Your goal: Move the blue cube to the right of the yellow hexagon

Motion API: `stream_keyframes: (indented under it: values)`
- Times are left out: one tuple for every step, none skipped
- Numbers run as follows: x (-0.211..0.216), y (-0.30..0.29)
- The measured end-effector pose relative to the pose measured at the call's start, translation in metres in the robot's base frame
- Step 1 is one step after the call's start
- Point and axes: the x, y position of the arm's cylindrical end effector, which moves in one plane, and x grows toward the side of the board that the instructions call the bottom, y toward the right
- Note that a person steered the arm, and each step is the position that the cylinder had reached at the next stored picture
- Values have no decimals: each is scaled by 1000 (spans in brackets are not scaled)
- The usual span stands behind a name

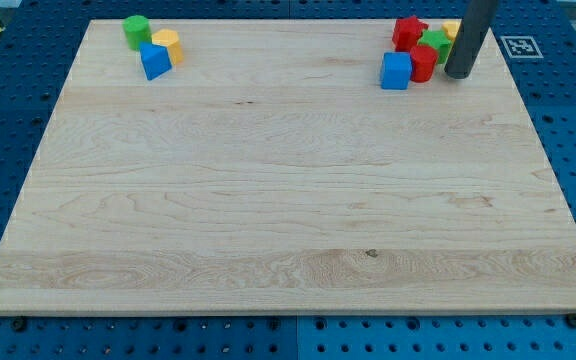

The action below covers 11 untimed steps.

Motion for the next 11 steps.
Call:
stream_keyframes:
  values:
    - [0, -14]
    - [0, -31]
    - [0, -43]
    - [4, -56]
    - [9, -79]
    - [9, -110]
    - [9, -144]
    - [6, -179]
    - [-8, -212]
    - [-38, -221]
    - [-49, -229]
